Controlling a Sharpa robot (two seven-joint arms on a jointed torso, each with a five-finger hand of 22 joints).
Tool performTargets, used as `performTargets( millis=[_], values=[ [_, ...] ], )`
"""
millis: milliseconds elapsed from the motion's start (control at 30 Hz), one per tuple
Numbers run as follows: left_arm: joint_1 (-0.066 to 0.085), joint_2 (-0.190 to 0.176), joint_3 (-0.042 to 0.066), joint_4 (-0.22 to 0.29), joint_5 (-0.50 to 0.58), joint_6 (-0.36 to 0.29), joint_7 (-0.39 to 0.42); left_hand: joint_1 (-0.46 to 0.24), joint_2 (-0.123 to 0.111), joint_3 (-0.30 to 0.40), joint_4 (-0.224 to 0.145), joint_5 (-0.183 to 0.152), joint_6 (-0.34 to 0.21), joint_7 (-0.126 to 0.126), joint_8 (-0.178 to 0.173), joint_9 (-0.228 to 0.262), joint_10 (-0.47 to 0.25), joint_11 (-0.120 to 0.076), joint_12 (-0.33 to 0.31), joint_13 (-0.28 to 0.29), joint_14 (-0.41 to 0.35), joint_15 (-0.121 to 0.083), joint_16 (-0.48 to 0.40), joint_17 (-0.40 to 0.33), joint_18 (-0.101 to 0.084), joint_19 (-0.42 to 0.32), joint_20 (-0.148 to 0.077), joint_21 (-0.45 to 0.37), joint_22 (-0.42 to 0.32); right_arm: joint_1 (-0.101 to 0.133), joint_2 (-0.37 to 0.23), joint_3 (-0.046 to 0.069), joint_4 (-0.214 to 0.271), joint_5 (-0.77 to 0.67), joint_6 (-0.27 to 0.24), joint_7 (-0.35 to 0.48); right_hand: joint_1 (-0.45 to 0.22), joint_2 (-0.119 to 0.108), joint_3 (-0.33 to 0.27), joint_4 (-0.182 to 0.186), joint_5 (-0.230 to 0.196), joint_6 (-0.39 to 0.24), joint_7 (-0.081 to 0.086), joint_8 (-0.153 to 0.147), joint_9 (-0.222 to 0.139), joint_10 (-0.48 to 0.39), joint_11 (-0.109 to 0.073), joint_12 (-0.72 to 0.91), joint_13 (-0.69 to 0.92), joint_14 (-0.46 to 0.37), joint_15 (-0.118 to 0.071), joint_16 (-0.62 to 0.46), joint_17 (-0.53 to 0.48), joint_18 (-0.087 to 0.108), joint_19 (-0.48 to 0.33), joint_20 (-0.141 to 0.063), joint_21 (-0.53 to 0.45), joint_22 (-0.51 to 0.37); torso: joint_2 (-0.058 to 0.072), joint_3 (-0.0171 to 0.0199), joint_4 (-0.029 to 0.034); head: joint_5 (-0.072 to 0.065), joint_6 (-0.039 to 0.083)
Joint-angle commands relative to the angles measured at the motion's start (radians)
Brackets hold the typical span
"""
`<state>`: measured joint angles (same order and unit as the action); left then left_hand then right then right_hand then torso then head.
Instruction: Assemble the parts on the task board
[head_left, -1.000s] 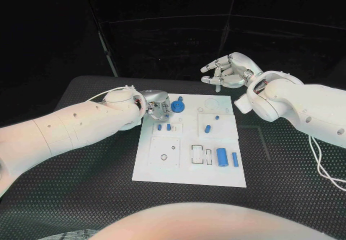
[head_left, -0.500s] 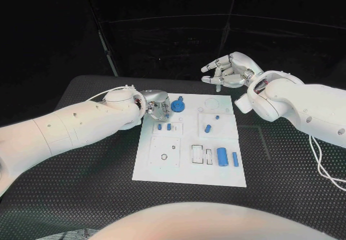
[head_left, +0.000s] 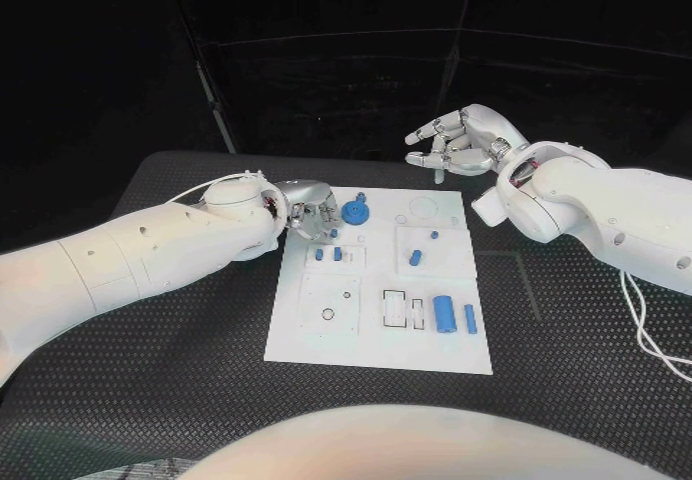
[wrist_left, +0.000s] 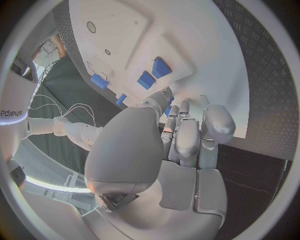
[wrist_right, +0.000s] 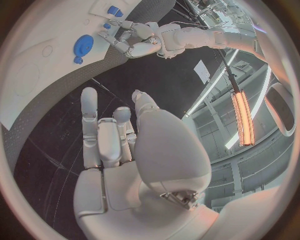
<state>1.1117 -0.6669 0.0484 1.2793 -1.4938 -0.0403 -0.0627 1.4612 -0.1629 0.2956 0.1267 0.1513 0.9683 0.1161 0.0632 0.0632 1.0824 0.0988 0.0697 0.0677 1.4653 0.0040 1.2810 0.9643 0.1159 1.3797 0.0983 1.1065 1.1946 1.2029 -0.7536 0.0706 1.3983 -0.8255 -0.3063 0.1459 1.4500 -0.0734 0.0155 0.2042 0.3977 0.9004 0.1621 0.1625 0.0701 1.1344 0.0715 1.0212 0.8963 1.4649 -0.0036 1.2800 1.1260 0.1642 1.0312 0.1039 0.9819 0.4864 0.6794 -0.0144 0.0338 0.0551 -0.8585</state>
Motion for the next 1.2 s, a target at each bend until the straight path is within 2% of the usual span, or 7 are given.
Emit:
performTargets(
  millis=[33, 333, 533, 600, 733, 833, 1200],
  values=[
    [0.002, -0.007, 0.007, 0.006, 0.016, -0.032, 0.004, 0.004, -0.002, -0.004, -0.006, -0.004, -0.012, 0.000, -0.001, 0.002, -0.020, 0.004, -0.003, -0.002, 0.003, 0.007, -0.001, -0.003, -0.009, -0.001, 0.011, -0.011, -0.006, 0.002, -0.004, 0.001, -0.011, -0.006, 0.000, -0.003, -0.001, 0.004, 0.003, 0.000, 0.002, -0.006, -0.003, 0.004, -0.001, -0.025, -0.002, -0.027, -0.028, 0.012, -0.005, -0.011, -0.009, 0.020, -0.003, -0.004, -0.007, -0.005, -0.001, -0.0007, 0.0002, -0.001, 0.001],
    [0.001, -0.047, 0.030, 0.023, 0.053, -0.062, 0.025, 0.007, 0.007, -0.014, -0.015, -0.003, -0.007, 0.003, 0.004, 0.004, -0.045, 0.008, 0.003, -0.001, 0.002, 0.011, 0.001, -0.008, -0.003, -0.011, 0.016, -0.038, -0.025, -0.005, -0.040, 0.000, -0.034, -0.132, 0.021, -0.069, 0.052, -0.002, 0.061, -0.012, -0.028, 0.034, -0.004, 0.021, 0.000, -0.128, -0.011, -0.317, -0.301, -0.003, -0.008, -0.083, -0.080, 0.019, 0.003, -0.010, -0.028, -0.017, -0.001, -0.0010, 0.0005, -0.007, 0.006],
    [0.001, -0.107, 0.039, 0.046, 0.312, -0.149, 0.131, 0.025, 0.037, 0.023, -0.025, 0.000, 0.081, 0.030, 0.037, 0.014, 0.080, -0.017, 0.075, 0.018, 0.004, -0.007, 0.016, 0.011, 0.003, -0.021, 0.005, -0.065, -0.040, -0.036, -0.080, 0.000, -0.011, -0.365, 0.029, -0.146, 0.100, -0.024, 0.143, -0.042, -0.056, 0.091, -0.011, 0.025, -0.002, -0.094, -0.013, -0.494, -0.452, 0.005, -0.013, -0.110, -0.107, 0.020, 0.013, -0.016, -0.015, -0.009, -0.001, 0.0002, -0.0049, -0.031, 0.024],
    [0.001, -0.124, 0.039, 0.056, 0.452, -0.177, 0.180, 0.024, 0.034, 0.030, -0.026, -0.001, 0.097, 0.030, 0.043, 0.014, 0.106, -0.022, 0.089, 0.022, -0.014, -0.011, -0.012, -0.041, 0.015, -0.050, 0.001, -0.125, -0.084, -0.051, -0.088, 0.000, 0.002, -0.441, 0.031, -0.171, 0.102, -0.028, 0.155, -0.045, -0.059, 0.101, -0.013, 0.026, -0.002, -0.096, -0.010, -0.527, -0.475, 0.007, -0.014, -0.108, -0.104, 0.020, 0.013, -0.016, -0.012, -0.007, -0.001, 0.0005, -0.0032, -0.046, 0.033],
    [-0.005, -0.162, 0.040, 0.089, 0.823, -0.223, 0.299, 0.005, 0.019, 0.038, -0.023, -0.002, 0.110, 0.031, 0.040, 0.008, 0.114, -0.023, 0.097, 0.022, -0.123, -0.010, -0.180, -0.300, 0.060, -0.190, 0.000, -0.386, -0.269, -0.090, -0.097, 0.000, 0.030, -0.612, 0.043, -0.230, 0.091, -0.051, 0.180, -0.051, -0.072, 0.109, -0.012, 0.013, -0.004, -0.082, -0.003, -0.623, -0.548, 0.011, -0.009, -0.104, -0.097, 0.020, 0.010, -0.011, -0.004, 0.000, -0.001, 0.0010, -0.0007, -0.065, 0.044],
    [-0.014, -0.182, 0.040, 0.116, 0.999, -0.243, 0.356, -0.017, 0.011, 0.028, -0.013, -0.003, 0.114, 0.030, 0.038, 0.006, 0.115, -0.023, 0.100, 0.022, -0.170, -0.007, -0.261, -0.413, 0.067, -0.225, 0.003, -0.451, -0.312, -0.112, -0.094, 0.000, 0.042, -0.694, 0.053, -0.260, 0.074, -0.062, 0.187, -0.045, -0.081, 0.105, -0.011, 0.000, -0.005, -0.108, 0.006, -0.672, -0.585, 0.011, -0.002, -0.103, -0.096, 0.019, 0.008, -0.007, -0.002, 0.001, -0.001, 0.0014, 0.0002, -0.073, 0.052],
    [-0.033, -0.213, 0.040, 0.172, 1.206, -0.259, 0.434, -0.026, 0.012, 0.019, -0.010, -0.003, 0.121, 0.032, 0.034, 0.005, 0.110, -0.020, 0.104, 0.021, -0.203, -0.005, -0.336, -0.492, 0.067, -0.238, 0.006, -0.496, -0.343, -0.153, -0.083, 0.000, 0.065, -0.805, 0.105, -0.304, 0.049, -0.092, 0.194, -0.049, -0.097, 0.085, 0.002, -0.038, -0.005, -0.137, 0.027, -0.748, -0.661, 0.018, 0.013, -0.079, -0.067, 0.019, 0.012, 0.007, 0.005, 0.009, 0.000, 0.0007, -0.0010, -0.075, 0.056]
  ],
)
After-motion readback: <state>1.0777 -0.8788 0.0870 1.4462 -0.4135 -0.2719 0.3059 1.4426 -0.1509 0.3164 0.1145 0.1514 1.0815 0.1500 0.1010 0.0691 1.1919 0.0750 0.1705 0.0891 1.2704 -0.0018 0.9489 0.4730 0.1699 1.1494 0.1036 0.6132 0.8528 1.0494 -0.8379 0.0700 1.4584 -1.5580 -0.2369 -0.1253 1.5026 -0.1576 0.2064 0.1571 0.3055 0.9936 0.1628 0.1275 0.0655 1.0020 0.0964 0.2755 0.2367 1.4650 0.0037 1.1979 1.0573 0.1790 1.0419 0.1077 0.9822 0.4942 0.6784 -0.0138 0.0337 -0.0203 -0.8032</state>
